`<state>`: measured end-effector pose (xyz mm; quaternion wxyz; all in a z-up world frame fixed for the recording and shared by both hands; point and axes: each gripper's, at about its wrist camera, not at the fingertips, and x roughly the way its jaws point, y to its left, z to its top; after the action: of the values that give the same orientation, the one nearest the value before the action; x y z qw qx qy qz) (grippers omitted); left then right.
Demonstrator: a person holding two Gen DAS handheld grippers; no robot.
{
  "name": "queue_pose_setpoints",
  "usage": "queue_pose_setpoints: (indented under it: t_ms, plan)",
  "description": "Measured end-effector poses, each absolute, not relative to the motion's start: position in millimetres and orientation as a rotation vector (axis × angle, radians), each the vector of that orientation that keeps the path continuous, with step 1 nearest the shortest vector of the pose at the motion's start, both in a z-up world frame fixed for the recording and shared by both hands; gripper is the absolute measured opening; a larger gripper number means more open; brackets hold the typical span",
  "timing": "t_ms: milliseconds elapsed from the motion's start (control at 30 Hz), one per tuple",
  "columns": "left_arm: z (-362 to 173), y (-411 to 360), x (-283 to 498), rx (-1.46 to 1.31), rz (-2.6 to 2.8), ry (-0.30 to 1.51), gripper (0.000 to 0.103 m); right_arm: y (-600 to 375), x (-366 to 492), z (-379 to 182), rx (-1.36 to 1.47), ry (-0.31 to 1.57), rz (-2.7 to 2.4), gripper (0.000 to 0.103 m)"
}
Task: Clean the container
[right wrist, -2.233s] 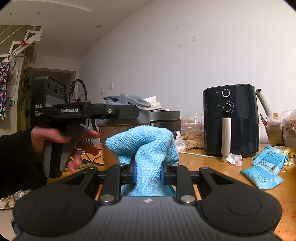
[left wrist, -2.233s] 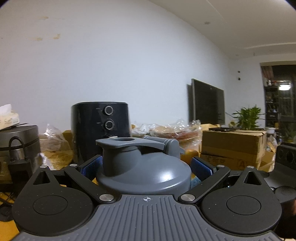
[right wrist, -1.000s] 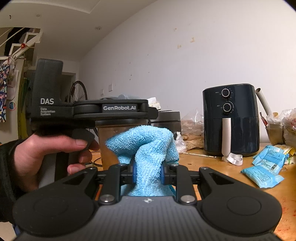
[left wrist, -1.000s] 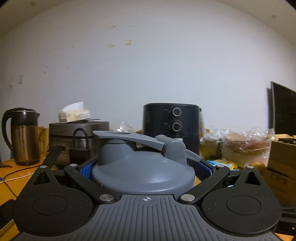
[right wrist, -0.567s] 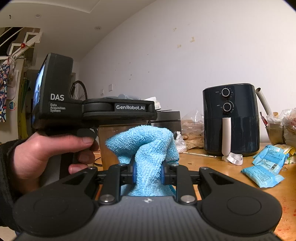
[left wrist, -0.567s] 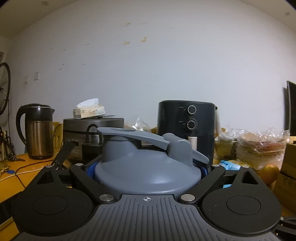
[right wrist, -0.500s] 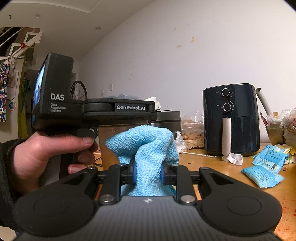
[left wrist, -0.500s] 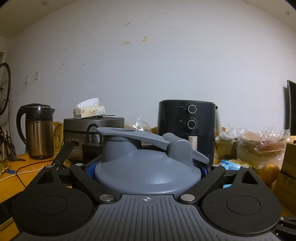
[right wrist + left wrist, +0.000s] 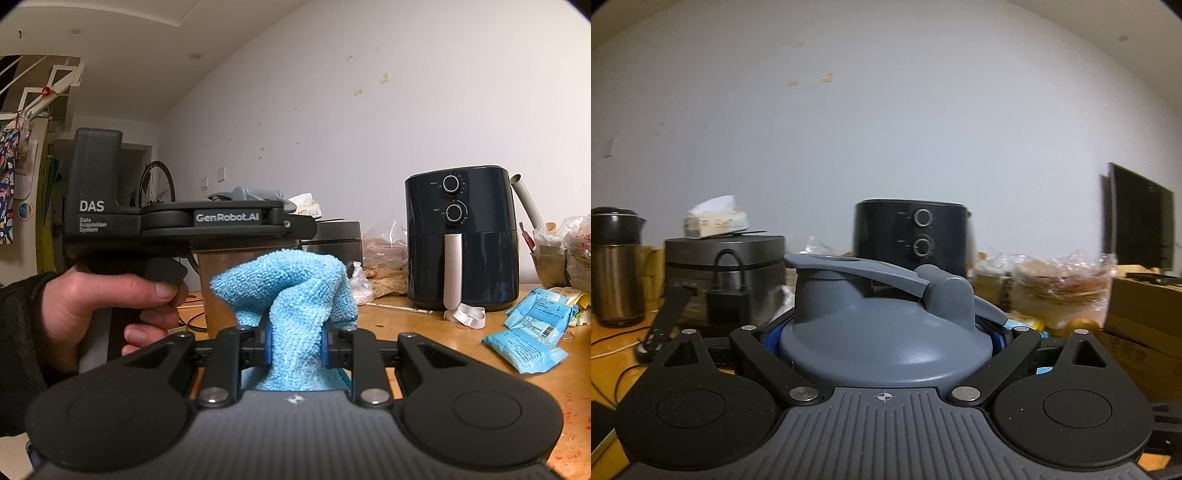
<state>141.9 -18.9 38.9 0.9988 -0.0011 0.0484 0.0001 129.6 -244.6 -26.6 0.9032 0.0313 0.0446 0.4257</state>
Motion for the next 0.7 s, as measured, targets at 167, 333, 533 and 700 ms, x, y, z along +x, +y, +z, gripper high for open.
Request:
queue_pose_setpoints:
  t_ms: [167,333,533,700]
  plan:
    - [36.5,-13.9,142.6,-0.003,-0.053,0.094,0.095,-244.1,129.1,-26.5,0.063,0.092,0.879,0.021]
    - [37.3,-14.0,143.5,-0.003,-0.064,0.102,0.095,-244.0,129.3,-26.6,0.063,0.092,0.879,0.021]
    - [38.5,-16.2,144.8,0.011,-0.032,0.113,0.098,-244.8,129.5,-26.9,0.064,0.091,0.878,0.021]
    - [38.6,-19.3,142.9,0.021,0.014,0.114,0.103,-244.9,127.7,-27.7,0.064,0.090,0.878,0.021]
